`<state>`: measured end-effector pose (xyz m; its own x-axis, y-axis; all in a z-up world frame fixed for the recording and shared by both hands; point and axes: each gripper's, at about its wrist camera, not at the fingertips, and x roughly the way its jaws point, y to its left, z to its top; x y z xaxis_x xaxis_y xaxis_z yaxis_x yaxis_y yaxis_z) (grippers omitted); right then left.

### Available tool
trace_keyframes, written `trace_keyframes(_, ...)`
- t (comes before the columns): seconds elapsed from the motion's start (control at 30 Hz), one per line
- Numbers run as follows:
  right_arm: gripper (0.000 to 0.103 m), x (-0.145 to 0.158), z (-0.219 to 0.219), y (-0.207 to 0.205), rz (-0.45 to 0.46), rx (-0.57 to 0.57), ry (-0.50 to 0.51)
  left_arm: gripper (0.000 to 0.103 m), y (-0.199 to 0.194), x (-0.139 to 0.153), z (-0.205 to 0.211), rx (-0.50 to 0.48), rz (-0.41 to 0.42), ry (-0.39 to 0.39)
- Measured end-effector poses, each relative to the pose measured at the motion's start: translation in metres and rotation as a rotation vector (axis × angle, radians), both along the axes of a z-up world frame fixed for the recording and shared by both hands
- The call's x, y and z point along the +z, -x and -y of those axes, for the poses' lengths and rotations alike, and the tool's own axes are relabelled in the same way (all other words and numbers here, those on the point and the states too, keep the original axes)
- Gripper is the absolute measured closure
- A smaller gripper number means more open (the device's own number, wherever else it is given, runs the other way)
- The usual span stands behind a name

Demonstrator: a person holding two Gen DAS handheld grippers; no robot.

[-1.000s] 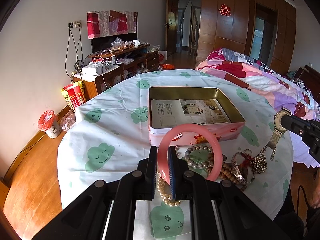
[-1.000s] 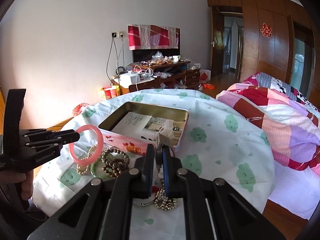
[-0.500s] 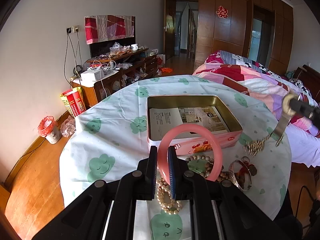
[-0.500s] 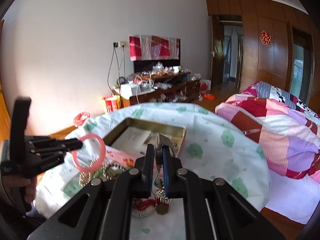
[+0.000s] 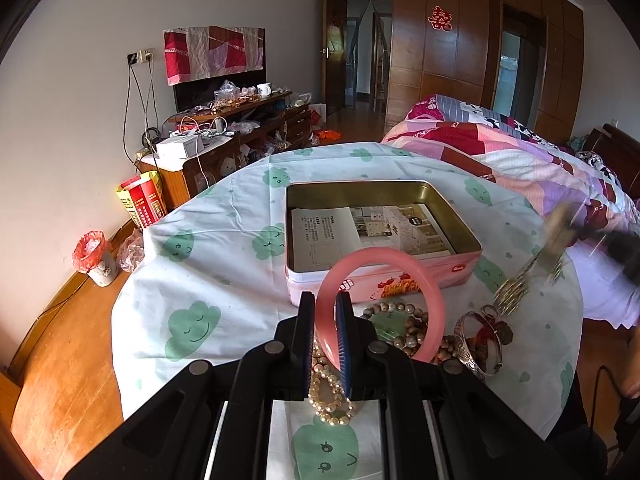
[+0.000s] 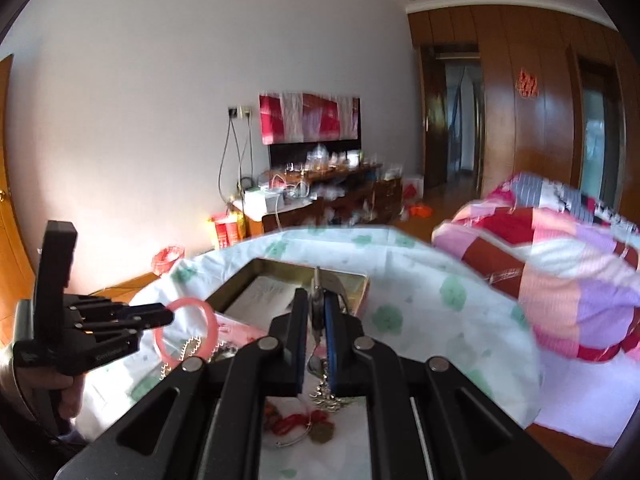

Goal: Organize jewelry
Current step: 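Lift the pink bangle with the left gripper while the right gripper lifts the watch toward the tin, then lower the pink bangle into the tin and open the left gripper while the right gripper drops the watch in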

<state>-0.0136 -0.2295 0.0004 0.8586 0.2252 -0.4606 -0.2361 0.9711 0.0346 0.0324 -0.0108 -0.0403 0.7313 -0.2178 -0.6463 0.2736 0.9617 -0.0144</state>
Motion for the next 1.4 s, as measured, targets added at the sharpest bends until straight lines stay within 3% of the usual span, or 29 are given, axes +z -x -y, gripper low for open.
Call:
trace_keyframes(0.03,0.093,-0.014,-0.001,-0.013,-0.095,0.008,0.011,0.093,0.001,0.000,0.000,-0.003,0.002,-0.002)
trace_keyframes(0.1,0.093,-0.031,-0.002,-0.016,-0.155,0.023,0.006,0.093,0.001,-0.001,0.000,-0.002,0.002,-0.006)
trace_keyframes(0.43,0.093,0.020,-0.013,0.013,0.018,0.074,-0.009,0.093,-0.003,0.004,0.004,-0.018,0.010,-0.008)
trace_keyframes(0.93,0.093,-0.004,-0.030,-0.049,-0.015,0.039,0.103,0.093,-0.064,0.024,0.005,0.028,0.064,-0.087)
trace_keyframes(1.4,0.093,-0.021,-0.050,-0.093,-0.041,0.042,0.183,0.093,-0.109,0.018,0.016,0.037,0.047,-0.173)
